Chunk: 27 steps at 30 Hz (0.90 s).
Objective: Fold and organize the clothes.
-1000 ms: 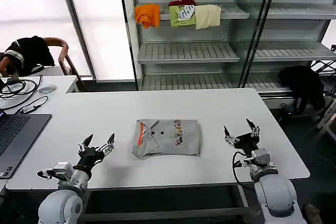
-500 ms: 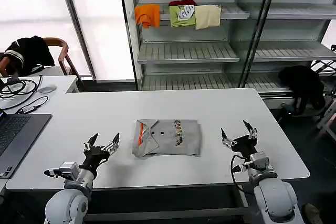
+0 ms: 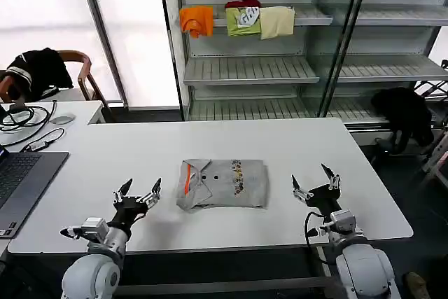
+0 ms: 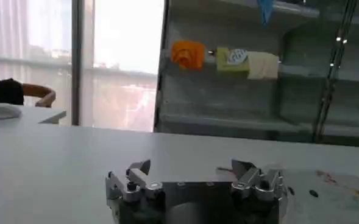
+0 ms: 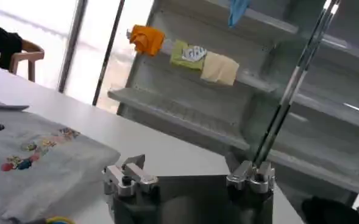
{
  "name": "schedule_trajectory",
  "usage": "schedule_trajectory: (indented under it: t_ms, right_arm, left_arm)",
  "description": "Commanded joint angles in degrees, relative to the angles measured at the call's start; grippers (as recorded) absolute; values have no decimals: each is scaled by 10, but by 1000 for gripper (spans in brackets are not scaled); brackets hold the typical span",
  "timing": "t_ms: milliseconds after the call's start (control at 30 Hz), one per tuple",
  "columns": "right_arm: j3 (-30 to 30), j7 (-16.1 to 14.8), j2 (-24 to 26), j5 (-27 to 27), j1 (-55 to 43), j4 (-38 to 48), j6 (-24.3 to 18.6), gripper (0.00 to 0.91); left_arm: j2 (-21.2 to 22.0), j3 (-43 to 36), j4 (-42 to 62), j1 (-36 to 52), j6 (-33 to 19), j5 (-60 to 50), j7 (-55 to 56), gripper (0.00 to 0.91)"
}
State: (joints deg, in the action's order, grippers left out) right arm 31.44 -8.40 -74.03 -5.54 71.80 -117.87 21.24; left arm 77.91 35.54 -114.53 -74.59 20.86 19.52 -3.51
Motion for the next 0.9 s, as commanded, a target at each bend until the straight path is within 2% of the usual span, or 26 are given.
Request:
schedule_trajectory:
  t_ms: [33,133,733,900]
  right_arm:
    - [0,5,1,-2,5,-5,-2,907]
    - [0,7,2,-5,5,-9,11,907]
    - [14,-1,14,6,1,11,8,907]
    - [14,23,13,57,-4,22,22,907]
  left_arm:
    - [2,-1,-1,-4,-4,-2,0,907]
    - [2,0,-1,-6,-7,-2,0,907]
    - [5,2,-4,-6,-4,1,3,907]
    - [4,-9,-7,-6,-7,3,21,907]
